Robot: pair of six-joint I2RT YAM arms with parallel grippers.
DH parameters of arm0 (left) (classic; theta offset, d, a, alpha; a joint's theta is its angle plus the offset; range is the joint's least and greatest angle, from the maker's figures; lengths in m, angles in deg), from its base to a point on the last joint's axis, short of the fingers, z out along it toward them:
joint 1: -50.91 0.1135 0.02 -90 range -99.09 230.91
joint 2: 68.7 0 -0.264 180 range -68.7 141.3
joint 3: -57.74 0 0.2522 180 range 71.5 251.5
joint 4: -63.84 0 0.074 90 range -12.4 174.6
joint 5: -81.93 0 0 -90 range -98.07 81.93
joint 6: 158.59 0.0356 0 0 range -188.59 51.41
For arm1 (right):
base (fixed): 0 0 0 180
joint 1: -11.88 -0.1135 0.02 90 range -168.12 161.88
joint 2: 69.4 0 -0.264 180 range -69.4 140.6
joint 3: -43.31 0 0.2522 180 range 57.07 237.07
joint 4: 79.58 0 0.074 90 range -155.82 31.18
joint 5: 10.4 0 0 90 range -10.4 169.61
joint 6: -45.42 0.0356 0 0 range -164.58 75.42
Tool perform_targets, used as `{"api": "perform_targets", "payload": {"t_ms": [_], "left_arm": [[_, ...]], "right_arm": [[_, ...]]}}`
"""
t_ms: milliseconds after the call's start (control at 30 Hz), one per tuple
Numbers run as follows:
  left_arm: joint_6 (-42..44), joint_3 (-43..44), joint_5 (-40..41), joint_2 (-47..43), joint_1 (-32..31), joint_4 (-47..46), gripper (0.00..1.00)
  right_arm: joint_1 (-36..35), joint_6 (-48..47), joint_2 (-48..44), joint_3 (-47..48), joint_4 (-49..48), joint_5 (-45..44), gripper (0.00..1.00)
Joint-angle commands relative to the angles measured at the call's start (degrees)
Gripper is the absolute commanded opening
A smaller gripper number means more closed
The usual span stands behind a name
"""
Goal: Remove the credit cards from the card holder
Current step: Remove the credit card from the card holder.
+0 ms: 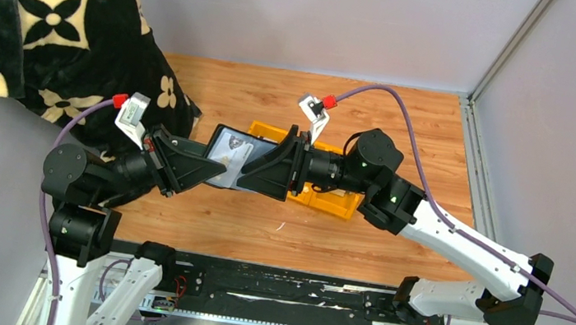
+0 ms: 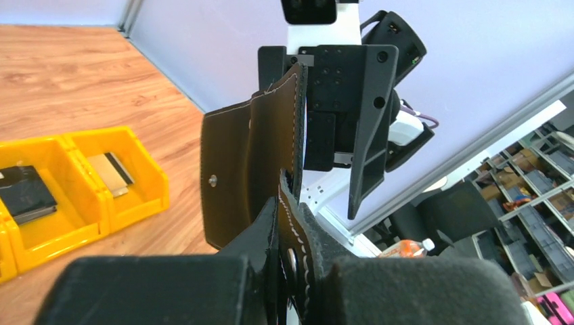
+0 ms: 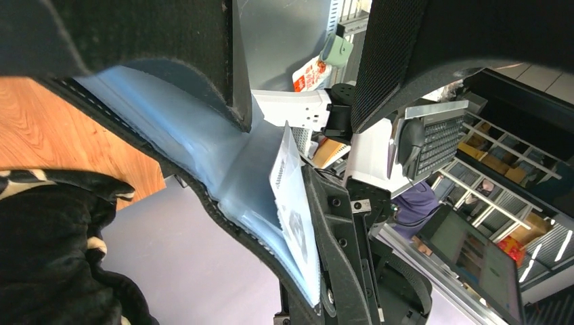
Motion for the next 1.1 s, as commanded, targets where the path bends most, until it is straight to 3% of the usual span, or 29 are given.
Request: {"api": "perform_targets", "payload": {"t_ms": [0, 200, 367, 667, 800, 867, 967, 1067], "left_arm": [[-3.6, 0.6, -4.2, -0.8, 0.0, -4.7, 0.00], [-3.5, 0.3, -4.5, -1.1, 0.0, -3.5, 0.00], [-2.8, -0.6, -4.1, -1.8, 0.0, -1.7, 0.01], [-2.2, -1.5, -4.3, -2.3, 0.0, -0.6, 0.20], [-3.0, -1.2, -4.3, -2.0, 0.0, -0.7, 0.39], [-3.5, -1.3, -4.4, -1.7, 0.0, -1.1, 0.43], [-4.9, -1.7, -4.8, -1.3, 0.0, -2.2, 0.37], [-5.4, -1.1, -4.9, -0.8, 0.0, -2.5, 0.23]], "right_arm": [[1.7, 2.6, -1.1, -1.1, -5.6, 1.7, 0.59], [1.9, 3.6, 0.0, 0.8, -8.9, 3.5, 0.53], [2.0, 4.7, 1.6, 2.0, -11.5, 3.5, 0.39], [2.0, 8.5, 4.7, 1.3, -16.6, 5.2, 0.03], [1.9, 8.3, 4.2, 0.9, -16.7, 5.5, 0.00], [1.9, 8.2, 4.1, 0.9, -16.7, 5.7, 0.00], [1.9, 8.2, 4.1, 0.7, -16.4, 6.0, 0.00], [1.9, 8.2, 4.0, 0.3, -16.4, 6.3, 0.00]]}}
